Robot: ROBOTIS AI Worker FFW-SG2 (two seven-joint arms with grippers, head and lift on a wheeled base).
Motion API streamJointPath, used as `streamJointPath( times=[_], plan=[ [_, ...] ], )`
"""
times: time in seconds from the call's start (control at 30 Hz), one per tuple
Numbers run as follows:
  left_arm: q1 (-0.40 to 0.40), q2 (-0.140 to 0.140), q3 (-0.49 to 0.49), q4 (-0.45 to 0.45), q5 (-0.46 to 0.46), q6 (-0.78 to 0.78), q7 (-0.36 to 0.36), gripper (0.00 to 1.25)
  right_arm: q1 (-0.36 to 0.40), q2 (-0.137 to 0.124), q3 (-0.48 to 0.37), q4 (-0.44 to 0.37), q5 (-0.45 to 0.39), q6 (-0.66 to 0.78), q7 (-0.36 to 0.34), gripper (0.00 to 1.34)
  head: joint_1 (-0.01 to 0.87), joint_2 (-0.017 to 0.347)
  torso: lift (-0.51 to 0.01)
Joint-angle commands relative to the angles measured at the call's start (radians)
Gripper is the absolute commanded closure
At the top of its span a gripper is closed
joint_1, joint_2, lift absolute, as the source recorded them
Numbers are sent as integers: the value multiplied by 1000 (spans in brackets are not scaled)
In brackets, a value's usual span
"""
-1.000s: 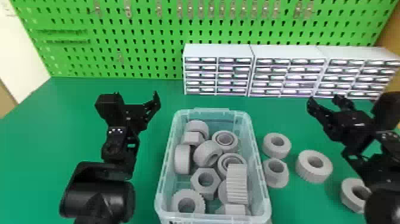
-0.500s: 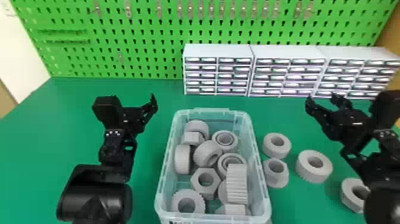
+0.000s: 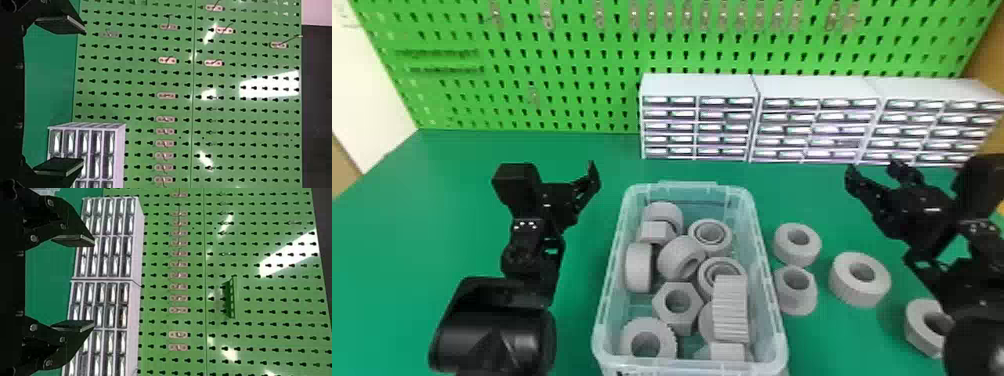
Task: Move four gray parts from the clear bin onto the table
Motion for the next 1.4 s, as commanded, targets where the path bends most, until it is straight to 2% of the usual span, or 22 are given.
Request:
streamJointPath(
  times=[0.0,1.37],
  plan=[
    [-6,0,-3,-5,-6,2,0,99,-14,-7,8,4,0,3,0,524,693,72,-52],
    [6,0,0,-19,-17,25,-1,99,-8,3,19,15,-5,6,0,524,693,72,-52]
  ],
)
